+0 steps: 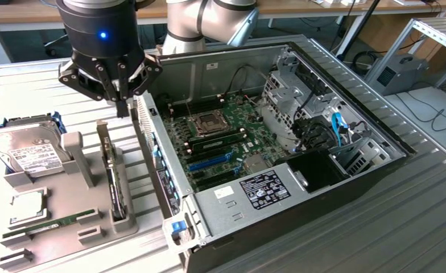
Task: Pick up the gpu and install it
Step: 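Reach for the gpu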
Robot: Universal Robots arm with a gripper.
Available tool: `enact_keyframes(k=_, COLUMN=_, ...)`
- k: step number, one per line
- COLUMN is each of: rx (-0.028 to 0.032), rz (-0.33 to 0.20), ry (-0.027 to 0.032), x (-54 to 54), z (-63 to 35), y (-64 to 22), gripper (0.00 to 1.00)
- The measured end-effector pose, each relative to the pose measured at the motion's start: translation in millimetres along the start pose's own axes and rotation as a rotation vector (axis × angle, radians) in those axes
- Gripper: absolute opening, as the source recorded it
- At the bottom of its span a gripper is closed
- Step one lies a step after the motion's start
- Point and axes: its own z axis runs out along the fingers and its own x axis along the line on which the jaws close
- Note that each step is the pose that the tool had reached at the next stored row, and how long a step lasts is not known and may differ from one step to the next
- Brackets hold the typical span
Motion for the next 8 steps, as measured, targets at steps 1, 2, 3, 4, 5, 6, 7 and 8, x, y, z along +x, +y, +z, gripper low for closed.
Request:
enact_keyframes(k=1, rx=0.0, rz=0.0, ry=0.0, x=0.0, z=0.1, y=-0.3, gripper=0.11)
enact_keyframes(k=2, rx=0.0, rz=0.0, ry=0.0001, x=0.0, z=0.1, y=-0.6, gripper=0.11)
enact_keyframes(k=3, rx=0.0, rz=0.0, ry=0.0001, x=0.0, z=0.2, y=-0.9, gripper=0.11)
enact_keyframes(k=4, rx=0.0, rz=0.0, ry=0.0, x=0.0, z=0.2, y=-1.1, gripper=0.11)
enact_keyframes(k=5, rx=0.0, rz=0.0, ry=0.0001, x=0.1, z=0.3, y=-1.4, gripper=0.11)
enact_keyframes(k=6, rx=0.0, rz=0.0, ry=0.0, x=0.1, z=0.4, y=-1.7, gripper=0.11)
enact_keyframes(k=7, rx=0.0, rz=0.0, ry=0.0, x=0.1, z=0.4, y=-2.0, gripper=0.11)
enact_keyframes(k=8, rx=0.0001, rz=0.0, ry=0.0001, x=0.1, z=0.5, y=-2.3, gripper=0.11)
